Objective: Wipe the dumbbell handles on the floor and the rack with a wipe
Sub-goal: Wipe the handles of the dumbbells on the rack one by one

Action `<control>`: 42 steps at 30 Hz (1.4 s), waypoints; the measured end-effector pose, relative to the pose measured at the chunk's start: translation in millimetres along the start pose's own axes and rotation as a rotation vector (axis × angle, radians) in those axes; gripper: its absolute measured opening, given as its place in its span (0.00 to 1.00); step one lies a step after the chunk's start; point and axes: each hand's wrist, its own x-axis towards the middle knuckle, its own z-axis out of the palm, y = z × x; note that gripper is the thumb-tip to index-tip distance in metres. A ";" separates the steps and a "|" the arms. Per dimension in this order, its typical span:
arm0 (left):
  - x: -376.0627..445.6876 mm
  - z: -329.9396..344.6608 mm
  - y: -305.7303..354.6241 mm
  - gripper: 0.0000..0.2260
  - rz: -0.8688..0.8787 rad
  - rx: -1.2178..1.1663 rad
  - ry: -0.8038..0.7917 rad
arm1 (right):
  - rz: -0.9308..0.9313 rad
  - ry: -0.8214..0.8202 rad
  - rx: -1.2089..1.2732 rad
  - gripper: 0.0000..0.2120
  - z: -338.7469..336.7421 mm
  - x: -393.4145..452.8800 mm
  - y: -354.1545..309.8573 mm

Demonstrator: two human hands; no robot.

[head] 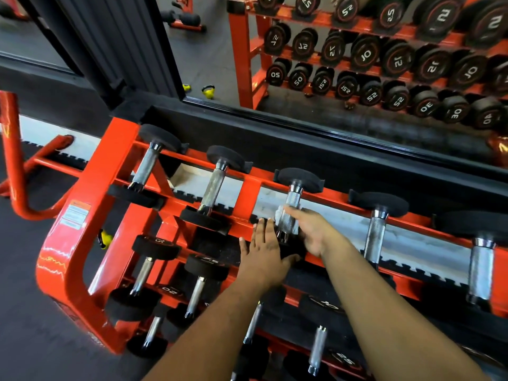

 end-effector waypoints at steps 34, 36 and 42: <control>-1.5 -3.1 4.9 0.47 -0.033 0.009 0.000 | -1.058 -0.040 -1.903 0.33 -41.3 -0.6 15.6; -1.0 -1.6 5.2 0.47 -0.044 0.005 0.007 | -1.072 -0.223 -1.882 0.33 -50.8 -0.3 20.9; -4.9 -1.5 5.9 0.47 -0.054 0.003 0.036 | -1.025 0.118 -1.841 0.37 -47.0 -0.8 3.1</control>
